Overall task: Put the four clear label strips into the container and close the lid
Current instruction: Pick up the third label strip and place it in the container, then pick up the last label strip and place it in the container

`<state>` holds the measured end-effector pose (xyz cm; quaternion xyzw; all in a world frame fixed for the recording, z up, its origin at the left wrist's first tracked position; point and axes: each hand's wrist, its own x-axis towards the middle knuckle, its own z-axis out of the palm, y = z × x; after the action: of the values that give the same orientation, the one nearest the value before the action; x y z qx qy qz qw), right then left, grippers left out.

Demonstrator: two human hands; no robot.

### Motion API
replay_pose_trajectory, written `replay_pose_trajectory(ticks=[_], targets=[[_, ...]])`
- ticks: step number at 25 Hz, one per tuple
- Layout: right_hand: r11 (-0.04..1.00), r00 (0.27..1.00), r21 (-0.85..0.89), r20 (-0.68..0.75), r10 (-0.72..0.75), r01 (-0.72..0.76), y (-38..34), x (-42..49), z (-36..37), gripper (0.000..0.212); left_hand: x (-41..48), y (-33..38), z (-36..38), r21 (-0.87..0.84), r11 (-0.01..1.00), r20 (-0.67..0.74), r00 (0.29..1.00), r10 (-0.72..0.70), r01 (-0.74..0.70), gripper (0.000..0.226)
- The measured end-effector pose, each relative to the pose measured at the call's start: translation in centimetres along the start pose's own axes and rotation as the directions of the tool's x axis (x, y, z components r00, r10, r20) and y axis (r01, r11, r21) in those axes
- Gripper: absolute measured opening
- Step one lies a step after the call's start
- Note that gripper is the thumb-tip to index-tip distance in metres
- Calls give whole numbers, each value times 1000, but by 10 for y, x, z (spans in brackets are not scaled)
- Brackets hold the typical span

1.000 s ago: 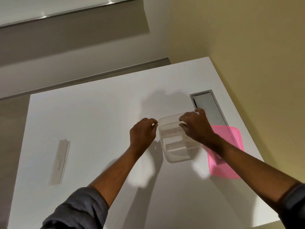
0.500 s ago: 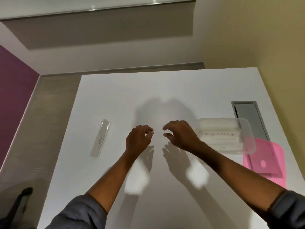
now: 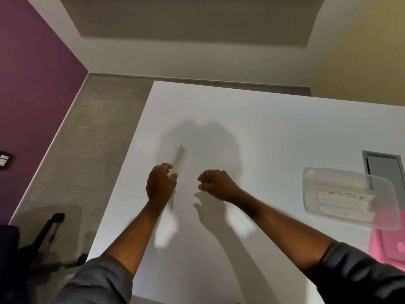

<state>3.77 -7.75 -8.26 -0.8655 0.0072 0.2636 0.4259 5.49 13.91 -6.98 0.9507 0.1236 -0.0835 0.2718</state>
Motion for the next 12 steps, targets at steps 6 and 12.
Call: replay_pose_trajectory(ticks=[6,12], targets=[[999,999,21,8,50,-50,-22,27,40,25,23,-36,-2,23,994,140,984,-106,104,44],[997,997,18,7,81,-81,-30,40,58,25,30,-45,2,24,998,133,989,-61,59,28]])
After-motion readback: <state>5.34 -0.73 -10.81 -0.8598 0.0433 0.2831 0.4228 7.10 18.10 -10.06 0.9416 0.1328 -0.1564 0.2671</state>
